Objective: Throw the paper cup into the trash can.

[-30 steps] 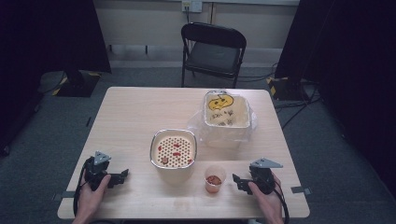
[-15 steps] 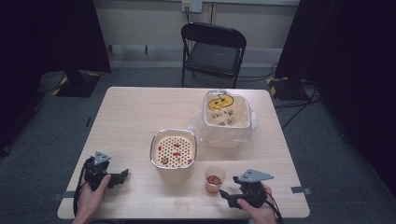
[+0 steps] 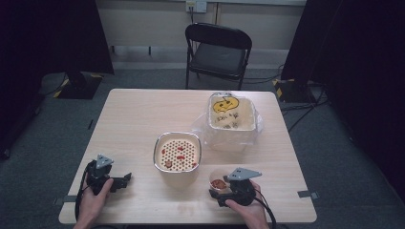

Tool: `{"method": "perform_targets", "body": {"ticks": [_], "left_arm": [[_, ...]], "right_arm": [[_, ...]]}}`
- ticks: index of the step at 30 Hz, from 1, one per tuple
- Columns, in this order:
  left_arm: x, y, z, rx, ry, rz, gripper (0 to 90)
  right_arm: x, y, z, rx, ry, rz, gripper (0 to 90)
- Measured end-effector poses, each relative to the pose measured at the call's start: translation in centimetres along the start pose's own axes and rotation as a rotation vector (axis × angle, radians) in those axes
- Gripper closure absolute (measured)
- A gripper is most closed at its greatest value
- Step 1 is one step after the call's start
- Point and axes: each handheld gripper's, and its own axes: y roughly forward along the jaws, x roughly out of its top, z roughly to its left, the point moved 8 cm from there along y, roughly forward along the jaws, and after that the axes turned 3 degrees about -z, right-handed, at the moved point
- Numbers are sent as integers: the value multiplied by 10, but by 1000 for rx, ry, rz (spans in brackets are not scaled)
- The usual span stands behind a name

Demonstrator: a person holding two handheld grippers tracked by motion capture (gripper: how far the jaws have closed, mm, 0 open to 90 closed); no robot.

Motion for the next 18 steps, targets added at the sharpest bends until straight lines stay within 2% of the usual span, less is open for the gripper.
{"method": "perform_targets", "body": {"ticks": [2,9,18], "left_arm": [[0,0,0,0,2,2,0],[0,0,0,0,0,0,0],[0,0,0,0,0,0,0]], "right_arm": [[0,3,1,-8,-15,3,251],[-4,10,1,3,-22,18,305],[1,16,0,3,-40,-8,327]]}}
